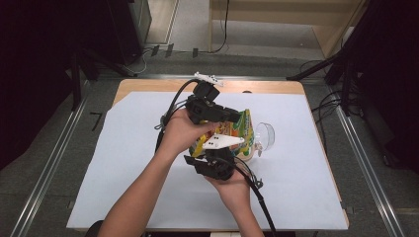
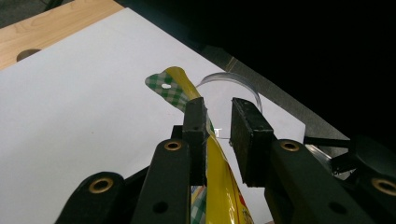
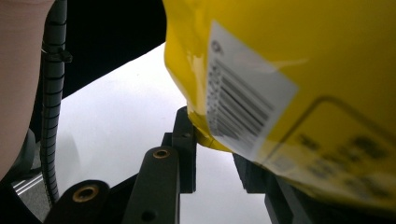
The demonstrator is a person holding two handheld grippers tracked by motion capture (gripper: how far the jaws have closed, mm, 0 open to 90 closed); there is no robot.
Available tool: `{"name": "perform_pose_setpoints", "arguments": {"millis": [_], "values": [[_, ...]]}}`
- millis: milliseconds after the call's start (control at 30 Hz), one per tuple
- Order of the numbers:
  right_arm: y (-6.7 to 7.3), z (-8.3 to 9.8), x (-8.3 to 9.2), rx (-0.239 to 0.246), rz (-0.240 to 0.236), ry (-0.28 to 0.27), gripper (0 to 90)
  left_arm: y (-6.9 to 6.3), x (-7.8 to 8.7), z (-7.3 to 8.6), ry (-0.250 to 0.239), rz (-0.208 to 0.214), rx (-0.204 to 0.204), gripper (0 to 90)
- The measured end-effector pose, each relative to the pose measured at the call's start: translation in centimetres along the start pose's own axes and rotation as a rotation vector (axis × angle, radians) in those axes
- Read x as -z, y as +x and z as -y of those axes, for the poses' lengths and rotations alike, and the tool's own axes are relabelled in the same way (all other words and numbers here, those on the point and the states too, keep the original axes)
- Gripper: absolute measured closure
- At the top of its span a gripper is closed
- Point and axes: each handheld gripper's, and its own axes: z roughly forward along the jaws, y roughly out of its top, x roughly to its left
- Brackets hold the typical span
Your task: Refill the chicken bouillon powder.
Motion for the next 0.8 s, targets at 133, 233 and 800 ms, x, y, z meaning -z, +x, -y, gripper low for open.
{"name": "perform_pose_setpoints", "arguments": {"millis": [133, 233, 800], "values": [[0.0, 0.0, 0.0, 0.000, -0.002, 0.001, 73.6, 0.0, 0.1, 0.0, -0.002, -0.005, 0.001, 76.8], [0.0, -0.1, -0.1, 0.001, -0.004, 0.002, 73.6, 0.0, 0.2, 0.1, -0.003, -0.004, 0.000, 76.8], [0.7, -0.4, -0.9, 0.017, -0.038, 0.013, 73.6, 0.3, 1.5, 0.9, -0.018, -0.038, 0.022, 76.8]]}}
